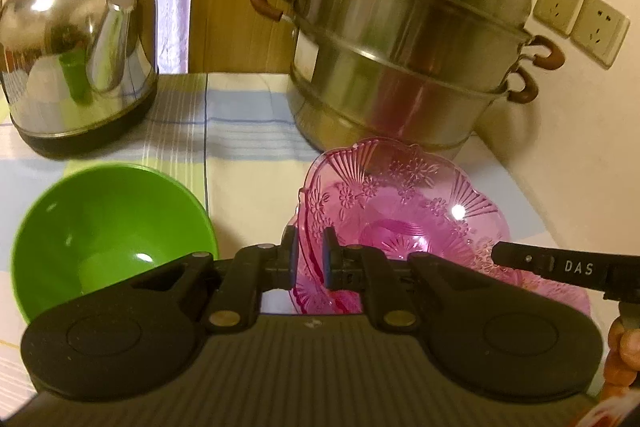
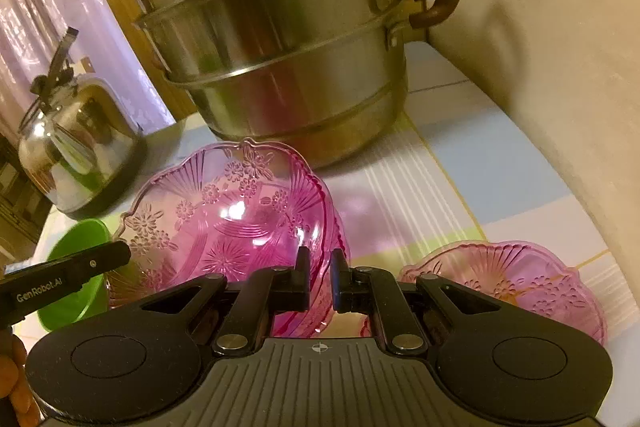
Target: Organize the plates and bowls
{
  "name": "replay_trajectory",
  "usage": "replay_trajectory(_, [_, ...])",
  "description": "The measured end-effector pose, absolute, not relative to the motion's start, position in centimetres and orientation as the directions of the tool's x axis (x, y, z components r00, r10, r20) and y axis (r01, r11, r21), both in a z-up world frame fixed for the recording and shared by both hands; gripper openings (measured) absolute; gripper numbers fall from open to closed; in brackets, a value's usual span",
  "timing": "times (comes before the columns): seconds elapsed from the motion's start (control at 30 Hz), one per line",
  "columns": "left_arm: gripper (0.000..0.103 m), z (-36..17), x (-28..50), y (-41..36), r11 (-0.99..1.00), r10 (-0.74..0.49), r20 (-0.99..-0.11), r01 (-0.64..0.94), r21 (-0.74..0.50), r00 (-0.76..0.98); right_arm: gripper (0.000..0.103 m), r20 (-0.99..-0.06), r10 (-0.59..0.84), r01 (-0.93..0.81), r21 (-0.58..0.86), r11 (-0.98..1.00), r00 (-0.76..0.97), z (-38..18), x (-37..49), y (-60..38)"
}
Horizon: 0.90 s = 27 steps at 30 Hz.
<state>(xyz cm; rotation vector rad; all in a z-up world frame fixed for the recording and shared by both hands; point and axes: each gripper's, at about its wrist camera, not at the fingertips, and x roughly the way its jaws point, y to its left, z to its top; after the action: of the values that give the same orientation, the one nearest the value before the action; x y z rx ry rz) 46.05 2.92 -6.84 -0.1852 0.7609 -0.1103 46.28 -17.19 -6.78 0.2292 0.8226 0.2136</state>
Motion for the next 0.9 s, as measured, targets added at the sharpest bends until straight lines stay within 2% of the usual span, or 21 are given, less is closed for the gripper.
replay_trajectory(0.9, [0.010, -9.3, 47.3, 2.6, 0.981, -0.147, -0.690, 0.015, -0.194, 0.709, 0.010, -0.718, 0.253, -0.106, 0.245, 0.964, 0.648, -9.0, 47.4, -16.8])
